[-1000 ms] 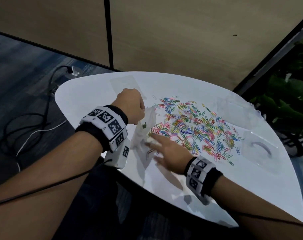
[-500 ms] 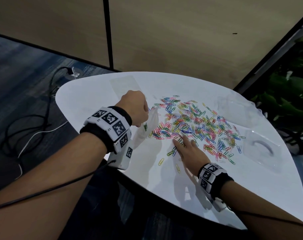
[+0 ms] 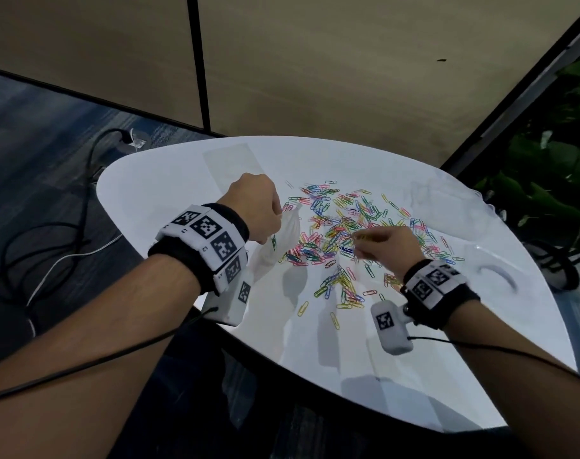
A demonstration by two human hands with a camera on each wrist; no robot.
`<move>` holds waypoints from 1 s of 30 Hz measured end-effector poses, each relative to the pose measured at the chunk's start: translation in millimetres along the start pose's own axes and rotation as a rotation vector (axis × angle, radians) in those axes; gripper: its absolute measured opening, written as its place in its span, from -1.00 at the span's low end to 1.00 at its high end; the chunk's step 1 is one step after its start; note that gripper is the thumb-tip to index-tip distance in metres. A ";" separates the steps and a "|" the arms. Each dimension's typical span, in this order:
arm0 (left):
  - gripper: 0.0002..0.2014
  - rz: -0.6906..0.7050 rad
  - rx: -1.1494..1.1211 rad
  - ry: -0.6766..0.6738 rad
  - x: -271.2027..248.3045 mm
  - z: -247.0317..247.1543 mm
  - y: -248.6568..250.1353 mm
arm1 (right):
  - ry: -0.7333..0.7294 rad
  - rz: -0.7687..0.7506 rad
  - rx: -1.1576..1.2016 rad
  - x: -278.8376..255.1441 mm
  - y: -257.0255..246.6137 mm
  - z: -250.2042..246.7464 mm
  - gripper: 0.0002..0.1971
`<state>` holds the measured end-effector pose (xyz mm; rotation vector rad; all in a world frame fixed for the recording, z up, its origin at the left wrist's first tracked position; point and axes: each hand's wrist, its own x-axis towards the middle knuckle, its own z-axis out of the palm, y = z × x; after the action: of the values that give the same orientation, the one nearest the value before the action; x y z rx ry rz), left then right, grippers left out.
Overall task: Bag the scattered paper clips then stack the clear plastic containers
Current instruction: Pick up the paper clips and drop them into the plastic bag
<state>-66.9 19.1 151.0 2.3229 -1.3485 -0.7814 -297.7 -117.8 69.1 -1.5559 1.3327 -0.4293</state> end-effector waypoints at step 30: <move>-0.77 0.066 -0.074 0.035 -5.3 13.7 10.5 | -0.095 -0.417 -0.373 -47.4 -67.0 88.5 -0.82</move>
<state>-84.6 18.4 147.5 2.2137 -1.3501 -0.7542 -208.6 -43.4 102.1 -2.1527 1.0506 -0.3668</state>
